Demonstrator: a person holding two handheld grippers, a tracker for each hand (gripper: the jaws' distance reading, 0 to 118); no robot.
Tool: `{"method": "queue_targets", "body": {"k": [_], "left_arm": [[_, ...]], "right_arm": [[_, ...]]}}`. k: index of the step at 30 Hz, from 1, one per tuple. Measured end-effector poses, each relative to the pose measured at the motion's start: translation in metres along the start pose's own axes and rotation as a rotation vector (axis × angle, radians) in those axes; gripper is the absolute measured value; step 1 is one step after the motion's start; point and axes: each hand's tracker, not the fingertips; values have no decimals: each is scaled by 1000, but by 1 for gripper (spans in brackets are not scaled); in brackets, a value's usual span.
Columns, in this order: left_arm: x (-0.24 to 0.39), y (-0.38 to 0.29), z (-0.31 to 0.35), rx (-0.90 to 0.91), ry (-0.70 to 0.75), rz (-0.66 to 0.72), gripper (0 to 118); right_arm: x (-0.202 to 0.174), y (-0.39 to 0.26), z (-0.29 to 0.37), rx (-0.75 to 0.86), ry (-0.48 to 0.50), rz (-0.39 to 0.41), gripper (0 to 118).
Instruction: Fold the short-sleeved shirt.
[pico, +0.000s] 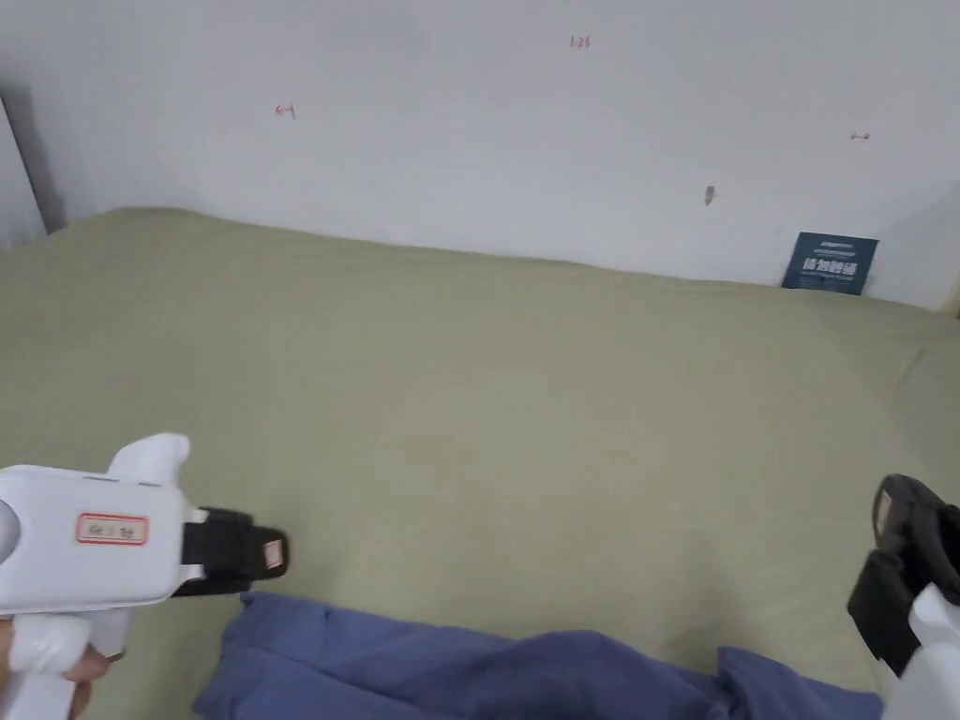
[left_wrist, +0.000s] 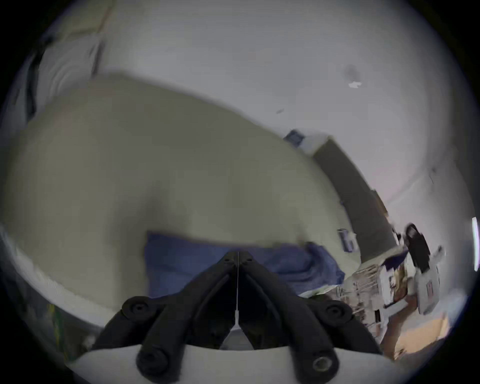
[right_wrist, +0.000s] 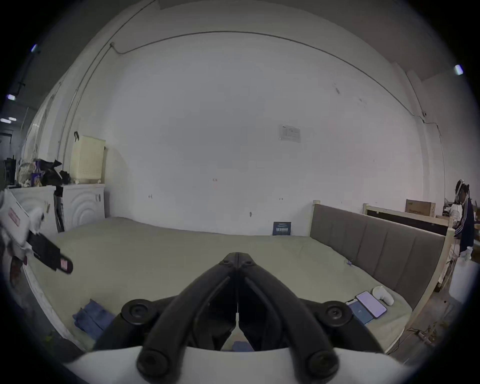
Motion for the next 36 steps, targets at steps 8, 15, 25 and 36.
{"method": "queue_targets", "body": {"k": [8,15,25,36], "left_arm": [[-86,4,-42,-192,-12,70,0],[-95,-1,-78,-258,-185,163,98],[-105,-11,-116,-317,-405,295,107],[-97,-17,-113,-258,-298,293,10]], "right_arm": [[-11,-24,-16,-104,-10,-16,2],[-19,-31,-27,-157,22,-42,2],[-15,-30,-30,-202,12,-59,2],[-18,-16,-23,-202,37,-55,2]]}}
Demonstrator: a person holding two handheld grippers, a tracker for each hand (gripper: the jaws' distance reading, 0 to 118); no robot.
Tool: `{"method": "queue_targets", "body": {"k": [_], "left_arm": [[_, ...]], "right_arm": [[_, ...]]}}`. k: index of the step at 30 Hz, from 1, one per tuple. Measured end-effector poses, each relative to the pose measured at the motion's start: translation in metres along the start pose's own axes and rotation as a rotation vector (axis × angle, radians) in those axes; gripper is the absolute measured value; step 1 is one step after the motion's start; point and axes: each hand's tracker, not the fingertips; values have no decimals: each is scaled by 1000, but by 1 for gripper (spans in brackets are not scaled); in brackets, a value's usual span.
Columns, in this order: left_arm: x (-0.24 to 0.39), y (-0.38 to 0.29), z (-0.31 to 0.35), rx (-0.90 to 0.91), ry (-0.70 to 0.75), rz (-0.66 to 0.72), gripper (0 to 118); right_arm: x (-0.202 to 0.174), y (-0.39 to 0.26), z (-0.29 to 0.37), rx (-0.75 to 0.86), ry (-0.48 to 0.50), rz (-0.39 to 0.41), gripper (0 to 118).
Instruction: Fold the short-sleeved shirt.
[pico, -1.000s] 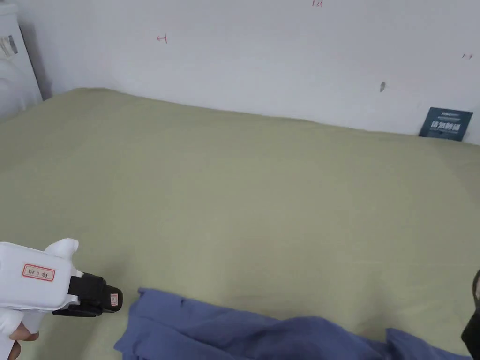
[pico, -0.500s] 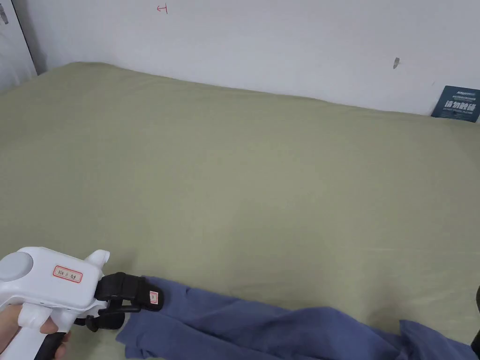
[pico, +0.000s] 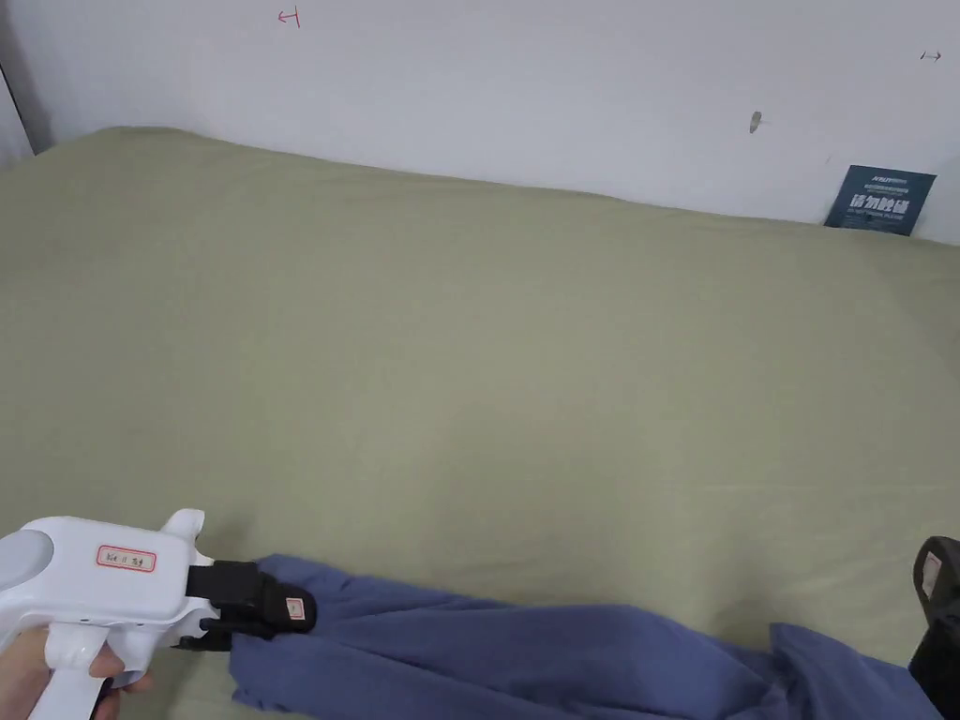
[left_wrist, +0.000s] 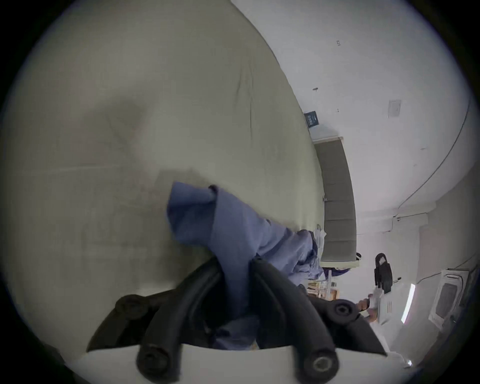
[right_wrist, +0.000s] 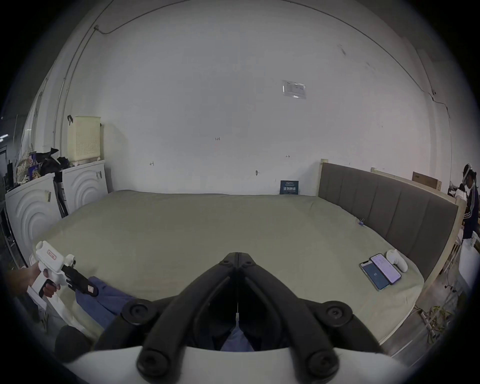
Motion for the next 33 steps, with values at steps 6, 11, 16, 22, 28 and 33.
{"method": "queue_targets", "body": {"k": [6,11,16,22,28,33], "left_arm": [[14,-6,50,83,43,-11,8],[19,-11,117,212,93,-2,8],[60,-18,129,232,216,-80,8],[151,-38,83,173,293,-268,8],[219,-62,-6,64,426,-424,8],[227,-79,-102,-35,477,-488,10]], "right_arm": [[10,7,5,38,16,-12,2],[12,17,8,70,28,5,2],[16,16,10,93,33,-2,2],[27,8,22,85,35,-17,2],[44,-7,26,66,28,-43,2],[60,-15,27,40,10,-62,2]]}}
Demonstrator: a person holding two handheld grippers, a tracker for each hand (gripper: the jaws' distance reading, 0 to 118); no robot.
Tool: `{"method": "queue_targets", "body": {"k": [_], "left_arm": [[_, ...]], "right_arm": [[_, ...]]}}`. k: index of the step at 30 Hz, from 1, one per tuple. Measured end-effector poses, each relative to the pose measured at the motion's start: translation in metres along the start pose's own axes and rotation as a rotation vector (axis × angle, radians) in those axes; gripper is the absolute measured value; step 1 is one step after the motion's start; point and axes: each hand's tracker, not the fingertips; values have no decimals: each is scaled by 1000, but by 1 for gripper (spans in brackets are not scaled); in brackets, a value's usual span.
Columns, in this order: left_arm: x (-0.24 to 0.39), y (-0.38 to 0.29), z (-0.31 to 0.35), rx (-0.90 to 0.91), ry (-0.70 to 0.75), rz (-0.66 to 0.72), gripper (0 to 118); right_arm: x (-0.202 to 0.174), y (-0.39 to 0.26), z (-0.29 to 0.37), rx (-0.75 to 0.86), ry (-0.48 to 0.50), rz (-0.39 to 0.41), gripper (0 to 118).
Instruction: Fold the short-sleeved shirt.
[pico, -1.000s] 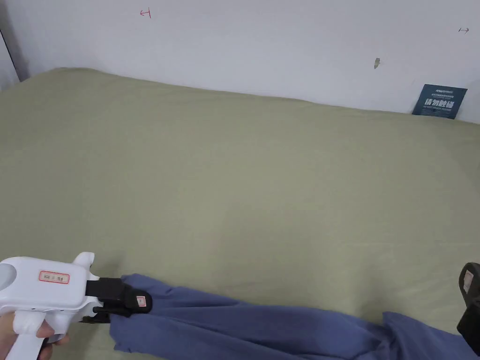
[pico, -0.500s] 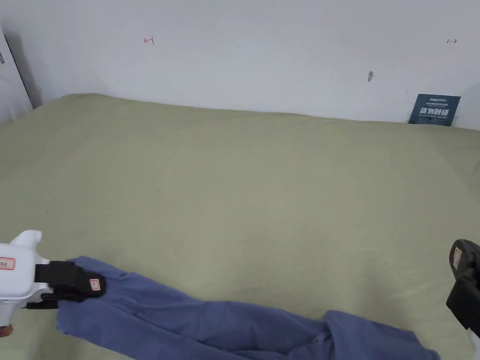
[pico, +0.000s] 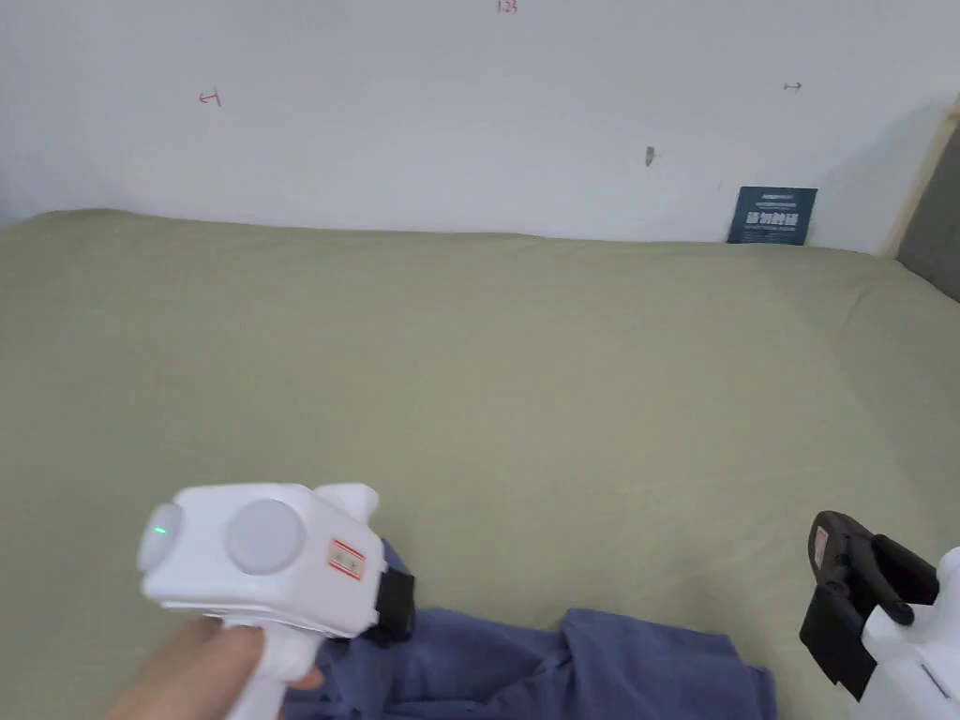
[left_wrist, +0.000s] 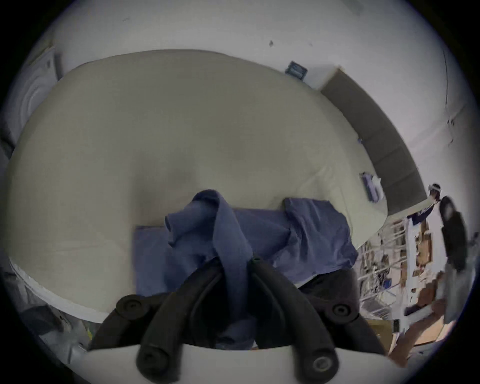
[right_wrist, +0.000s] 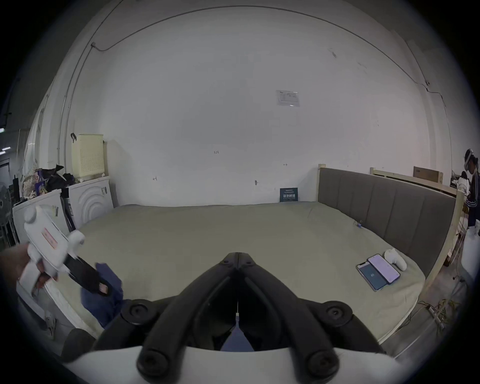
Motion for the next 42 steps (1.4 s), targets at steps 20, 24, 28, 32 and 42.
{"method": "queue_targets", "body": {"k": [20,24,28,32,42], "left_arm": [[-60,-21,-39,11,-182,165,0],[-38,-37,-96,-87,-382,207,0],[-12,-49,-136,-80,-389,208,0],[-15,-39,-101,-67,-402,184,0],[-152,-33,26,117,-230,244,0]], "right_arm": [[3,-17,-13,-79,1,-43,2],[-4,-20,-14,-99,12,-17,2],[-5,-22,-15,-124,7,-2,2],[-8,-22,-17,-130,5,7,2],[-35,-19,-34,-125,58,22,2]]}}
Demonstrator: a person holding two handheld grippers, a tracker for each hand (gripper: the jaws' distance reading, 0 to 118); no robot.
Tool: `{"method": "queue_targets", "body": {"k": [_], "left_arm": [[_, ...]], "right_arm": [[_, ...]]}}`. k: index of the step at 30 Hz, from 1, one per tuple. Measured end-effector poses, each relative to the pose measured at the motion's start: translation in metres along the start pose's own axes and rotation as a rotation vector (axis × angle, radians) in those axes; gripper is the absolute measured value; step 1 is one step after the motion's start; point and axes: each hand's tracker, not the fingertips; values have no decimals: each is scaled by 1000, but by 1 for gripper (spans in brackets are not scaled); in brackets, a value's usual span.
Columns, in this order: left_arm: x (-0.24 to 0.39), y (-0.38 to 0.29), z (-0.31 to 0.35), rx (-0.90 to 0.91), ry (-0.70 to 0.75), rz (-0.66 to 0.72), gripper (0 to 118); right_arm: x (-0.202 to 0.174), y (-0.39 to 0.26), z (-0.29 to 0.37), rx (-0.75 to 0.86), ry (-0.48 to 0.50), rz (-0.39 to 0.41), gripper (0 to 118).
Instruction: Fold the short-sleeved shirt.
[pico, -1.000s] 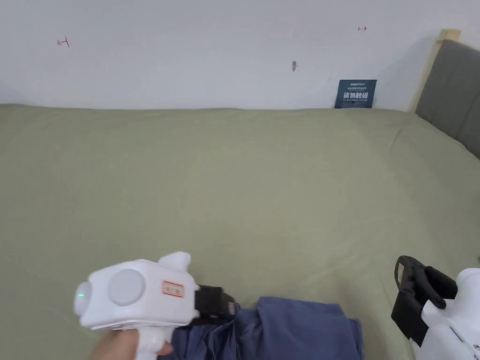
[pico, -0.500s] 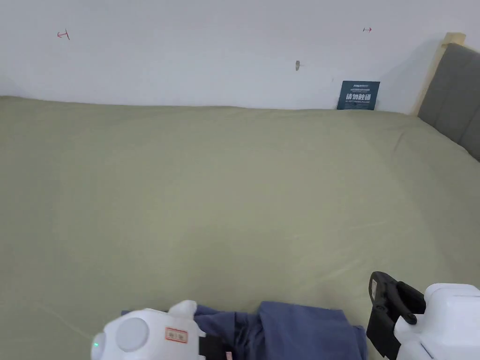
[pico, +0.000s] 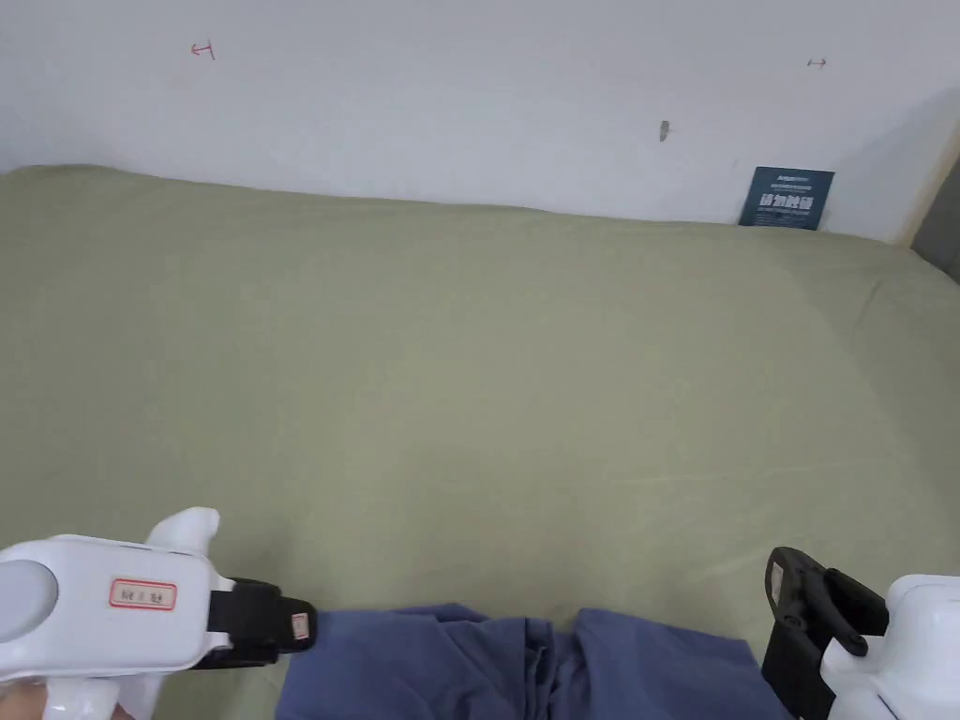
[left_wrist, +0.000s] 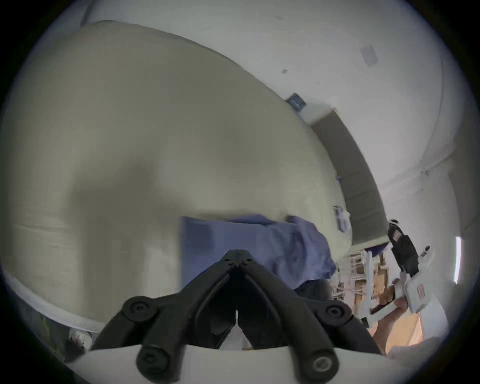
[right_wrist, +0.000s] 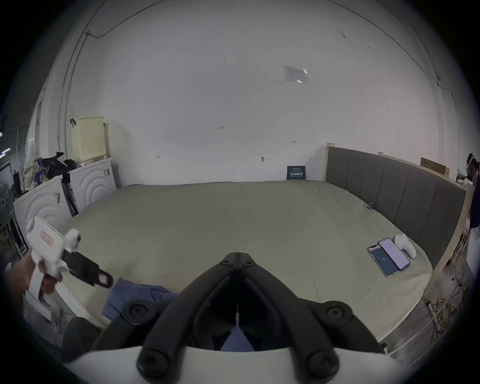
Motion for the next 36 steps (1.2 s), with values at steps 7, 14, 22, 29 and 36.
{"method": "queue_targets", "body": {"k": [7,14,22,29,36], "left_arm": [[-37,-7,-35,-148,-122,65,30],[-62,-5,-78,-123,-390,223,114],[-43,-24,-103,-189,-283,241,13],[-58,-4,-29,-44,-220,278,10],[-37,2,95,138,110,212,10]], "right_arm": [[-10,-2,-6,-24,13,9,2],[-9,-3,-8,-45,-2,28,2],[-9,1,-2,-39,-2,37,2],[-4,12,9,20,2,28,2],[-3,15,11,52,39,11,2]]}}
